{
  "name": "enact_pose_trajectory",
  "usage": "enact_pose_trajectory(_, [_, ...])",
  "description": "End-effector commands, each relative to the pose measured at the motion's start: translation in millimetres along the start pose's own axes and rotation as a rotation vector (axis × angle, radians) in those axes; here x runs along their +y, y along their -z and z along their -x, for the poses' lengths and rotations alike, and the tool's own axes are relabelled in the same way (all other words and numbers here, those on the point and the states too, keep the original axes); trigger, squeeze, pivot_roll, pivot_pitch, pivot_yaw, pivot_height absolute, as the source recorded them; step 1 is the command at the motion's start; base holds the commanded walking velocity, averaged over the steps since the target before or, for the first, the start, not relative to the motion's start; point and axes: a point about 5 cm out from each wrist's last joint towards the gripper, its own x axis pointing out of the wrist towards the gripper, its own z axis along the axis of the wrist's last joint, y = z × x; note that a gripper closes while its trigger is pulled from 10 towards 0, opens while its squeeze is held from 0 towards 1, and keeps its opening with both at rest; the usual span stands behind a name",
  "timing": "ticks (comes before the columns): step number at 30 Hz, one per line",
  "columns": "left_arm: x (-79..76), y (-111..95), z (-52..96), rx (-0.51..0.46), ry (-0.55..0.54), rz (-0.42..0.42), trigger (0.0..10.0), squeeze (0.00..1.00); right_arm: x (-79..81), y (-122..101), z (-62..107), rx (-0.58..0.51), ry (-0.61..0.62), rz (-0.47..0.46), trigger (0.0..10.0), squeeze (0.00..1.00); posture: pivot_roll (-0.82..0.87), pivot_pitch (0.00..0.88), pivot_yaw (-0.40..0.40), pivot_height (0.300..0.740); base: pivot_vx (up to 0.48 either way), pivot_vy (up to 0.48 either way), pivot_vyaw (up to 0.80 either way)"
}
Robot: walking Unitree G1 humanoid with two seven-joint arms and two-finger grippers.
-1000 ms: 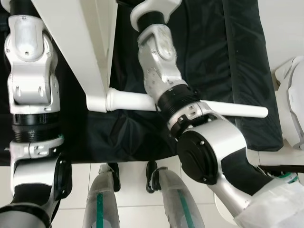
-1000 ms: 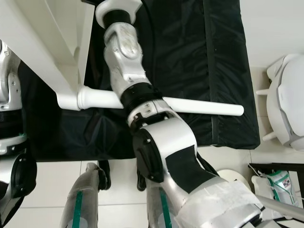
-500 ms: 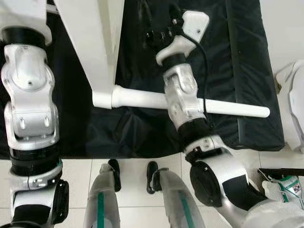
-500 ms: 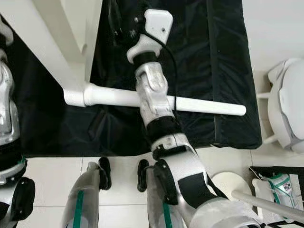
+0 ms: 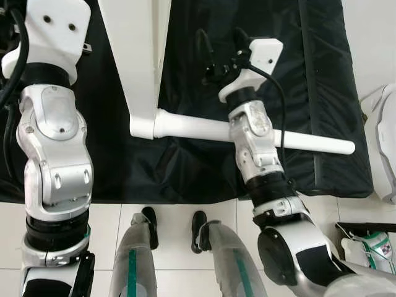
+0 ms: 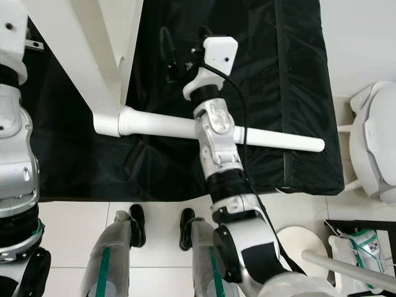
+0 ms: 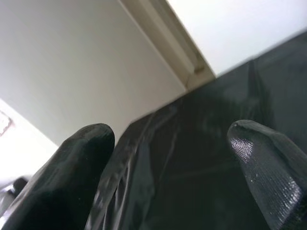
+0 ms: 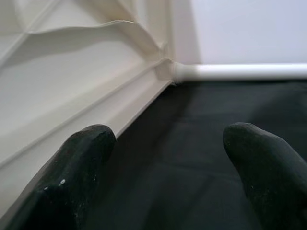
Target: Building children table
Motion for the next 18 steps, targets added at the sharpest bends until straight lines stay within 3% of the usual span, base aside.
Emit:
enact_pose_trajectory(1, [2.7,0,5.1,0.015,-0.005,-0.019,10.0,0.0,-1.6,2,5.1,0.02,-0.003,0.007,10.0,0.0,0.13,0.308,-0.104,0.74,0.0,0.0,0.0])
enact_pose_trajectory(5, [15.3,13,7.5,0.092,0.008,-0.043,10.0,0.0,-14.4,0,11.3,0.05,0.001,0.049,10.0,0.0,0.13,0.292,-0.121,0.74,0.0,0.0,0.0])
enact_pose_trajectory(9, [21.6,15,8.0,0.156,0.012,-0.003,10.0,0.0,-20.4,-2,14.1,0.072,-0.001,0.069,10.0,0.0,0.14,0.283,-0.134,0.74,0.0,0.0,0.0])
enact_pose_trajectory(15, [23.4,16,10.2,0.151,0.101,-0.067,10.0,0.0,-24.3,-6,15.0,0.083,-0.012,0.091,10.0,0.0,0.13,0.275,-0.147,0.74,0.0,0.0,0.0])
enact_pose_trajectory(18, [20.9,17,14.4,0.136,0.203,-0.114,10.0,0.0,-26.8,-9,14.9,0.085,-0.017,0.101,10.0,0.0,0.13,0.27,-0.152,0.74,0.0,0.0,0.0])
